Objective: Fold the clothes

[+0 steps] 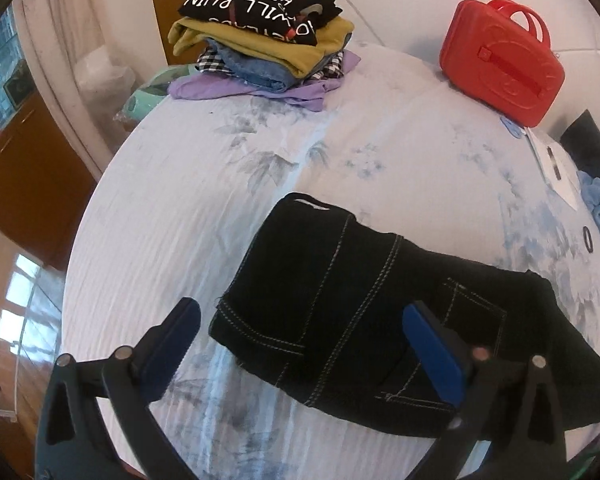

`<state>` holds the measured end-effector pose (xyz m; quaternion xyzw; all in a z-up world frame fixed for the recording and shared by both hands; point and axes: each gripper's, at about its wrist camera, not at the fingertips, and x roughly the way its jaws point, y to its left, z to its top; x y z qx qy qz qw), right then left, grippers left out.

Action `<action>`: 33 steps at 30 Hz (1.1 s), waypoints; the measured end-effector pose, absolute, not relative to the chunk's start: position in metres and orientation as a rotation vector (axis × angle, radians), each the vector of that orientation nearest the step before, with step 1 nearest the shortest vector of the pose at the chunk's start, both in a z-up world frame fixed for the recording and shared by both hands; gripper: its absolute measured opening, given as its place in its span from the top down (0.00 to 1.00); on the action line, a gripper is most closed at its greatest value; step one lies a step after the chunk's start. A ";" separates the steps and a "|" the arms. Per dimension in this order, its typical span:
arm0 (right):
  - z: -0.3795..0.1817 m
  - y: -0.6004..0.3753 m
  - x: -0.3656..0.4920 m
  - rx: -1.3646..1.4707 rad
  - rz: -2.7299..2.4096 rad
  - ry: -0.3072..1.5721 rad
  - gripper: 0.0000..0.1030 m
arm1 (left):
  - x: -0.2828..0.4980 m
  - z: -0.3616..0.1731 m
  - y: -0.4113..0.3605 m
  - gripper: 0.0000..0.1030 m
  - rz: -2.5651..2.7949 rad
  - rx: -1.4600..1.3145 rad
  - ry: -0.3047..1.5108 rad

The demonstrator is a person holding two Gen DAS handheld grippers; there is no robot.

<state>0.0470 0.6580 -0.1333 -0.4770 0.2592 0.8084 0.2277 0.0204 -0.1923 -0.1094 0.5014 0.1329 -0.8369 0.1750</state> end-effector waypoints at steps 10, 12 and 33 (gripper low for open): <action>-0.141 0.659 0.096 -1.240 2.141 0.905 0.20 | 0.017 -0.149 -0.202 0.00 -2.300 1.515 0.366; -0.146 0.660 0.101 -1.234 2.130 0.936 0.20 | 0.014 -0.159 -0.201 0.00 -2.288 1.542 0.358; -0.087 0.528 0.037 -1.110 2.665 0.976 0.84 | 0.012 -0.104 -0.219 0.00 -2.469 1.437 0.273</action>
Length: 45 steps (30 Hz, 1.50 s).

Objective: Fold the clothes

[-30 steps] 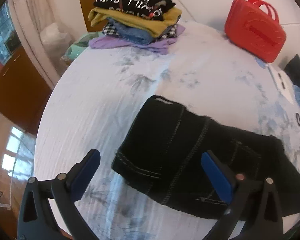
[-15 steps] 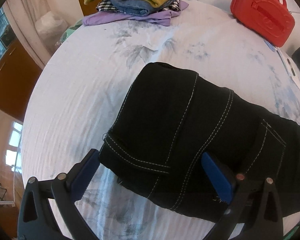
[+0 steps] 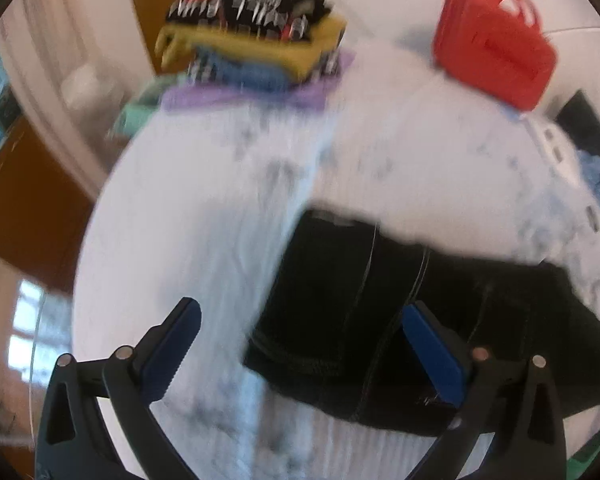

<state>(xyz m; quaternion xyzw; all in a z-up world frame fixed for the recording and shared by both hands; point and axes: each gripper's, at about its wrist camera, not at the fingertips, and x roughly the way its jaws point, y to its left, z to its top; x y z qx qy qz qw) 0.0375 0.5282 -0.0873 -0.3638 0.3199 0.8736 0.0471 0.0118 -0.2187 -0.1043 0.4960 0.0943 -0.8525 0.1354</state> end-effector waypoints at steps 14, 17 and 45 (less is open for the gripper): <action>-0.074 0.045 -0.018 -1.376 3.240 0.758 0.83 | 0.024 -0.069 -0.291 0.00 -2.783 1.468 0.183; -0.104 -0.028 -0.016 -1.565 3.210 0.504 0.65 | 0.029 -0.074 -0.289 0.00 -2.802 1.493 0.218; -0.119 0.264 0.034 -1.439 2.683 0.829 0.14 | -0.004 -0.138 -0.141 0.53 -2.696 1.746 0.142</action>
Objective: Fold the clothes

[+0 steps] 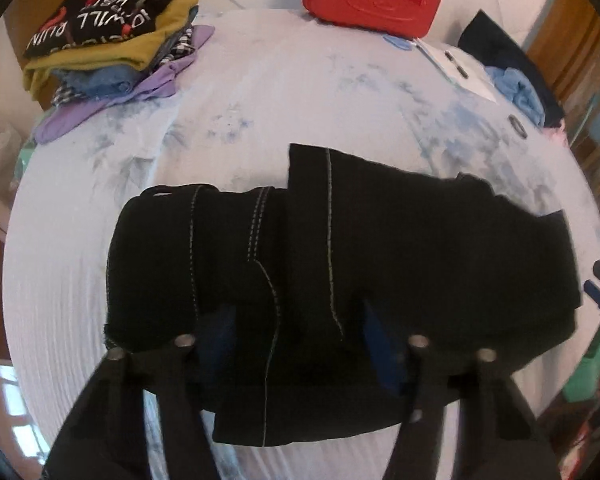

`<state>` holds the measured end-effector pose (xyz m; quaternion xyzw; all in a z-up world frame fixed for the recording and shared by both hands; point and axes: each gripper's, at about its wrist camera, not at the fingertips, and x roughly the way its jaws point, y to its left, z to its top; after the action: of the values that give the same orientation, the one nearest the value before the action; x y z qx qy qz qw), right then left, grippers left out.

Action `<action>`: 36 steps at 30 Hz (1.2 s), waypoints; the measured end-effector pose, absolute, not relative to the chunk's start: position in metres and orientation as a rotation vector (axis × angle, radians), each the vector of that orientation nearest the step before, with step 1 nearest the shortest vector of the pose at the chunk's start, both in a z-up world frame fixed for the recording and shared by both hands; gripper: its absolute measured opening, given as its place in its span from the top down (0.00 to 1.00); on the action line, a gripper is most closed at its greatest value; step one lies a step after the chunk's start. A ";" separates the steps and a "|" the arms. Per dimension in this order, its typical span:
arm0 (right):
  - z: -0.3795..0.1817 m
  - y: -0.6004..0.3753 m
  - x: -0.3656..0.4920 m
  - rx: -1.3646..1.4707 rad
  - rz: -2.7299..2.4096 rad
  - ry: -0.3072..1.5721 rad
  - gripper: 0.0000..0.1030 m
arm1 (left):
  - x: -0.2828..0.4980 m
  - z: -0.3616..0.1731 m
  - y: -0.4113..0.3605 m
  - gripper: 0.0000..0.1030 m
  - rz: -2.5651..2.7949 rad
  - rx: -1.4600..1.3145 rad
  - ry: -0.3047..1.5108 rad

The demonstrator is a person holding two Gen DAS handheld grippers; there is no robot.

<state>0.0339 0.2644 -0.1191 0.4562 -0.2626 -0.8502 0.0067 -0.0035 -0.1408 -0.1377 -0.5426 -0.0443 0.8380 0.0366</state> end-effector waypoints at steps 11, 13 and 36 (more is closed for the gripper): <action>-0.147 0.272 0.030 1.540 -2.591 -0.839 0.14 | 0.055 -0.099 -0.184 0.77 2.541 -1.621 -0.143; -0.151 0.274 0.028 1.556 -2.578 -0.850 0.14 | 0.050 -0.121 -0.188 0.56 2.511 -1.682 -0.159; -0.159 0.256 0.006 1.617 -2.530 -0.758 0.13 | 0.022 -0.137 -0.156 0.76 2.517 -1.611 0.028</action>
<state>0.0064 0.2557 -0.1587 0.5220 -0.2446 -0.8168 0.0222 0.0223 -0.1562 -0.1370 -0.5375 0.0094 0.8397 0.0762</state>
